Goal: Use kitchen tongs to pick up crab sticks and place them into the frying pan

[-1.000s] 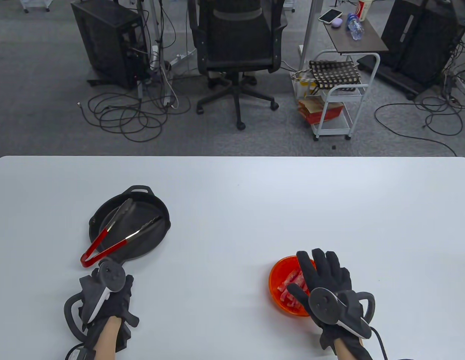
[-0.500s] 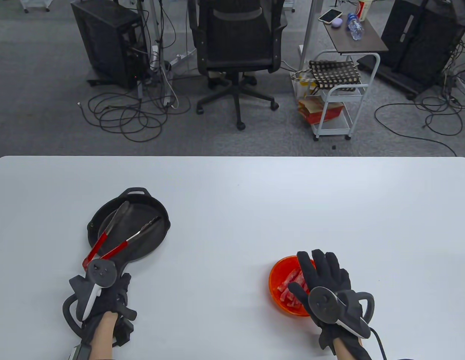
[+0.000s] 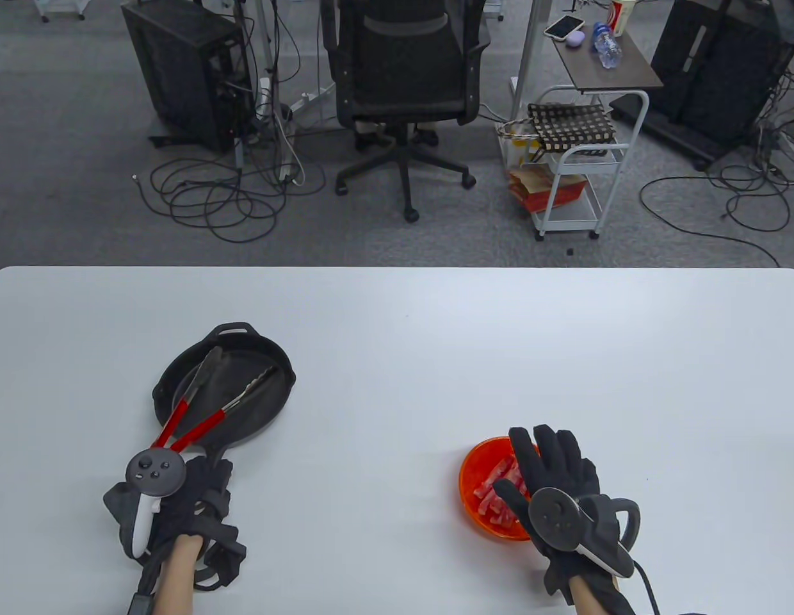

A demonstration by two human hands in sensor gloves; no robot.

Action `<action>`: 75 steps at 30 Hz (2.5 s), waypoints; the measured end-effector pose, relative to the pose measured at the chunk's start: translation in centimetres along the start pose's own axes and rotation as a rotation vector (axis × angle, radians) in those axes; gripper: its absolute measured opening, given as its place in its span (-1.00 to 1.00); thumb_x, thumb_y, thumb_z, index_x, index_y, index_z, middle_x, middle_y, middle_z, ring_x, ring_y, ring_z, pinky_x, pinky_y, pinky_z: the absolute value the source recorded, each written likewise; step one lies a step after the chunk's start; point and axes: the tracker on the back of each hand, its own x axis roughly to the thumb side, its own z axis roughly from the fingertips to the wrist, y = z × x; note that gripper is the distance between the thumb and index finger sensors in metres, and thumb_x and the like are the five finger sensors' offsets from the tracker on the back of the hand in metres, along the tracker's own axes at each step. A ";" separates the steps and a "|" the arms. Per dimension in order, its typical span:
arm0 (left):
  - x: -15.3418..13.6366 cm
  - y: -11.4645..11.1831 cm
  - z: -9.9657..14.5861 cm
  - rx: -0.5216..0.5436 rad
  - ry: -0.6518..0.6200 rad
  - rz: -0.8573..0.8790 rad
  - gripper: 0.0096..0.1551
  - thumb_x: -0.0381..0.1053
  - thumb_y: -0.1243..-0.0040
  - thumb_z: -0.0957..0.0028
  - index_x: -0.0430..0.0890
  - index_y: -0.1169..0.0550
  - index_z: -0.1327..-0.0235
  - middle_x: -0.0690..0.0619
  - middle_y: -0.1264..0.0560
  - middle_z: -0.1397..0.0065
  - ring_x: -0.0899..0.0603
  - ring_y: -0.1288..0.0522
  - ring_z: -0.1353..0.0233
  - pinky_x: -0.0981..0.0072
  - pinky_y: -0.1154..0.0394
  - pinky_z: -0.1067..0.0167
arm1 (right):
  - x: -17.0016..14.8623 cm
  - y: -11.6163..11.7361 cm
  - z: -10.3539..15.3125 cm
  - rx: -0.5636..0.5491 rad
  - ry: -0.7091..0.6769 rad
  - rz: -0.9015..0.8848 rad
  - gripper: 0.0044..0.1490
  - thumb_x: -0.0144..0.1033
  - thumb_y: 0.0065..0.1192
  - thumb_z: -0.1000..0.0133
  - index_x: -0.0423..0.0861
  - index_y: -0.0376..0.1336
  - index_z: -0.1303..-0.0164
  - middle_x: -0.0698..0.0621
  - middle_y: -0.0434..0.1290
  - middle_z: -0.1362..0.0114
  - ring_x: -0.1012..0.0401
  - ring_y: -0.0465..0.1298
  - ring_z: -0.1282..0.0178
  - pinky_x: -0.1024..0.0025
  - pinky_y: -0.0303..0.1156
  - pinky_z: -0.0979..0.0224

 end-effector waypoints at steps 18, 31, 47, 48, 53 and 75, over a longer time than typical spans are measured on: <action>13.7 -8.0 7.2 -0.025 -0.133 0.027 -0.39 0.23 -0.20 -0.17 -0.22 -0.60 -0.18 0.24 -0.72 0.37 0.12 -0.65 0.62 0.31 -0.64 0.57 | -0.1 -0.3 0.2 -0.022 -0.007 -0.036 -0.03 0.26 -0.25 -0.25 0.02 -0.18 -0.82 -0.26 0.01 -0.79 -0.31 0.01 -0.70 -0.42 0.17 -0.48; 15.7 -13.4 9.0 -0.118 -0.143 -0.079 -0.38 0.27 -0.11 -0.23 -0.18 -0.54 -0.26 0.30 -0.70 0.30 0.17 -0.66 0.56 0.37 -0.67 0.49 | 0.4 -0.5 0.3 -0.024 -0.022 -0.040 -0.03 0.25 -0.24 -0.25 0.01 -0.18 -0.82 -0.27 0.01 -0.79 -0.32 0.01 -0.70 -0.43 0.18 -0.48; 14.9 -14.6 9.6 -0.126 -0.139 -0.107 -0.36 0.25 -0.11 -0.21 -0.22 -0.54 -0.26 0.27 -0.70 0.31 0.15 -0.67 0.57 0.33 -0.67 0.51 | 0.6 -0.3 0.3 0.000 -0.022 -0.034 -0.04 0.24 -0.24 -0.26 0.01 -0.18 -0.82 -0.27 0.02 -0.79 -0.31 0.02 -0.70 -0.43 0.18 -0.47; 14.9 -14.6 9.6 -0.132 -0.140 -0.111 -0.35 0.26 -0.11 -0.21 -0.22 -0.54 -0.27 0.26 -0.71 0.30 0.14 -0.68 0.56 0.32 -0.67 0.50 | 0.6 -0.3 0.3 0.002 -0.022 -0.033 -0.03 0.25 -0.24 -0.25 0.01 -0.19 -0.82 -0.27 0.02 -0.79 -0.31 0.02 -0.70 -0.43 0.18 -0.47; 15.1 -14.9 9.9 -0.153 -0.173 -0.133 -0.29 0.25 -0.08 -0.22 -0.27 -0.50 -0.35 0.15 -0.75 0.16 0.04 -0.75 0.47 0.22 -0.69 0.42 | 0.7 -0.2 0.3 0.019 -0.023 -0.032 -0.04 0.24 -0.24 -0.26 0.01 -0.18 -0.82 -0.27 0.02 -0.79 -0.31 0.02 -0.70 -0.42 0.18 -0.48; 17.0 -13.5 11.8 0.014 -0.346 -0.422 -0.21 0.29 -0.05 -0.22 -0.20 -0.44 -0.52 -0.14 -0.65 -0.32 -0.30 -0.72 -0.13 -0.16 -0.60 0.01 | 0.7 -0.1 0.2 0.024 -0.018 -0.036 -0.04 0.24 -0.24 -0.26 0.01 -0.18 -0.82 -0.27 0.05 -0.78 -0.31 0.04 -0.69 -0.42 0.19 -0.48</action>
